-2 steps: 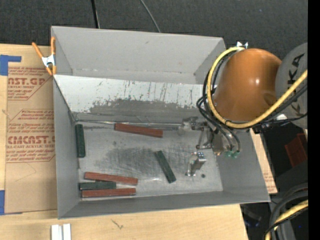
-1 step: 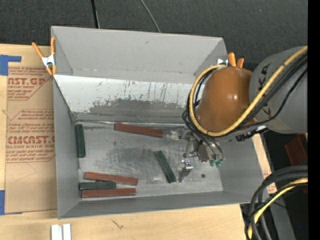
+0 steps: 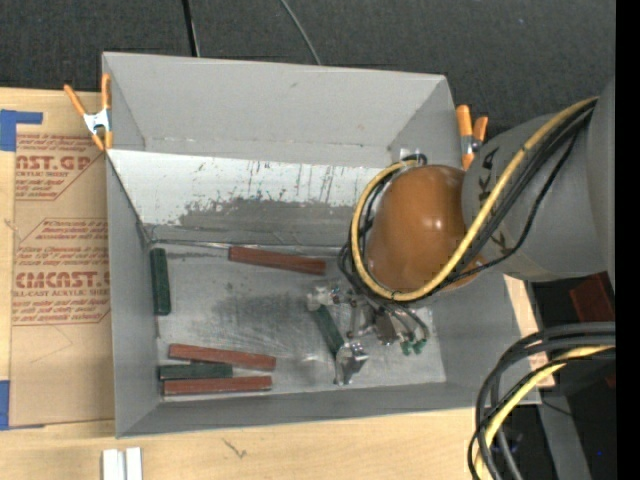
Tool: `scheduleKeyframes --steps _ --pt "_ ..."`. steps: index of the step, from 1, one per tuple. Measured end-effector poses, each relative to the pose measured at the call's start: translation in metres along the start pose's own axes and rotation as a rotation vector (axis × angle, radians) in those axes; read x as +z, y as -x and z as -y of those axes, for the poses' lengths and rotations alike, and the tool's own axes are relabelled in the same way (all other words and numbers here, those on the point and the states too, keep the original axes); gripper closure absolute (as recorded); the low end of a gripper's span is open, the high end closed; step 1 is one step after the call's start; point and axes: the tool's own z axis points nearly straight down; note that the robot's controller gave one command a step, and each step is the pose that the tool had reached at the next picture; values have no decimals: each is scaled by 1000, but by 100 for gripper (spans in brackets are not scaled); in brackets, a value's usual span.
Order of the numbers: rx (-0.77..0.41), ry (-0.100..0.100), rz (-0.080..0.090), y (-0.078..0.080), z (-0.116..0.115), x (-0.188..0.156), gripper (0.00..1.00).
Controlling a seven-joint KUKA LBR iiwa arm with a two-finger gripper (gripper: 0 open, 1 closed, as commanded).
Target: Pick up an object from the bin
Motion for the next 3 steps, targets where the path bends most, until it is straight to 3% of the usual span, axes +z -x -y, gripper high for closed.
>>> scheduleKeyframes --steps 1,2,3 --pt "173 1 -5 -4 44 54 100" --pt "173 1 -5 -4 44 54 100" --pt "184 1 0 11 33 -96 100"
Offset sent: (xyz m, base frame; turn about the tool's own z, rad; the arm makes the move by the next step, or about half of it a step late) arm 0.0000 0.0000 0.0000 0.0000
